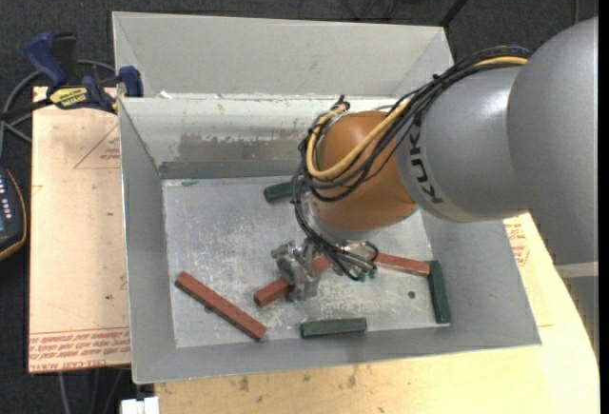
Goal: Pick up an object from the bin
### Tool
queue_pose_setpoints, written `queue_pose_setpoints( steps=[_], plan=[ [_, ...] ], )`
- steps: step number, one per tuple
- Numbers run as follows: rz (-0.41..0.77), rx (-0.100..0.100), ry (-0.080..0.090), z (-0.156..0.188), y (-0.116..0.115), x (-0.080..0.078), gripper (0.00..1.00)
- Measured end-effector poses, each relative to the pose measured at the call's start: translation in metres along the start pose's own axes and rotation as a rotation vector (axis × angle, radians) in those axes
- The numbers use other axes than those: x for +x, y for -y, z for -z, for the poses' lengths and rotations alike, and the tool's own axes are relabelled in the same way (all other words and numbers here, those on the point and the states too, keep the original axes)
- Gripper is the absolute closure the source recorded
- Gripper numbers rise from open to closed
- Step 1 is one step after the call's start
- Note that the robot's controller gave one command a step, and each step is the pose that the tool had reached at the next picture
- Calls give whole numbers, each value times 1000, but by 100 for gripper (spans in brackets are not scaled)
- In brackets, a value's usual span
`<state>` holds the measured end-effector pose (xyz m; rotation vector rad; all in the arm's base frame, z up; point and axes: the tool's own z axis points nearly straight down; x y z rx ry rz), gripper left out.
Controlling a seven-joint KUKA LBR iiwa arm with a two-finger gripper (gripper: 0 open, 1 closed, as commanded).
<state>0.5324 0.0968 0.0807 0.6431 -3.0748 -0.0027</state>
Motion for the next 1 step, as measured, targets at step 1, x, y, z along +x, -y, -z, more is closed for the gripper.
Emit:
queue_pose_setpoints(
  steps=[1],
  plan=[
    [22,5,12,177,26,-27,100]
  ],
)
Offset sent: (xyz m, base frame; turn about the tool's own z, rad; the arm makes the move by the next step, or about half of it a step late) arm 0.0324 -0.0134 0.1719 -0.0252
